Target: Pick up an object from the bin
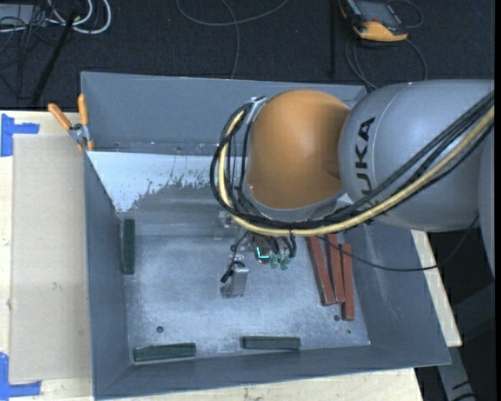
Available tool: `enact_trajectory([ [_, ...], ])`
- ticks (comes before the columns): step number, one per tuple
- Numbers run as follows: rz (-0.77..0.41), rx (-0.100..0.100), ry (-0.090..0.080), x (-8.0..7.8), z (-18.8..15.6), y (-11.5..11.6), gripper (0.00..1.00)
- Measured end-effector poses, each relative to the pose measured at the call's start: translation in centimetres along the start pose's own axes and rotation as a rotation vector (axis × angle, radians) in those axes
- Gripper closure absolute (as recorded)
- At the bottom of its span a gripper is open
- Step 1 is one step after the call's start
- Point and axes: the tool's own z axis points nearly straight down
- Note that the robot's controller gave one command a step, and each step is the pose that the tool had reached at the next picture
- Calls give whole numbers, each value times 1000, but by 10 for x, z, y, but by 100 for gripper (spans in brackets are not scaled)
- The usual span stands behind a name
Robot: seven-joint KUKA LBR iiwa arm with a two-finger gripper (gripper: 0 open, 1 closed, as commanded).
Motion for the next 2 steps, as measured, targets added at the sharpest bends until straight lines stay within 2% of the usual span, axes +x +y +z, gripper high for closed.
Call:
enact_trajectory([
  [1,-324,0,-1,50,139,-95,0],
  [2,-132,0,-8,72,107,-109,0],
])
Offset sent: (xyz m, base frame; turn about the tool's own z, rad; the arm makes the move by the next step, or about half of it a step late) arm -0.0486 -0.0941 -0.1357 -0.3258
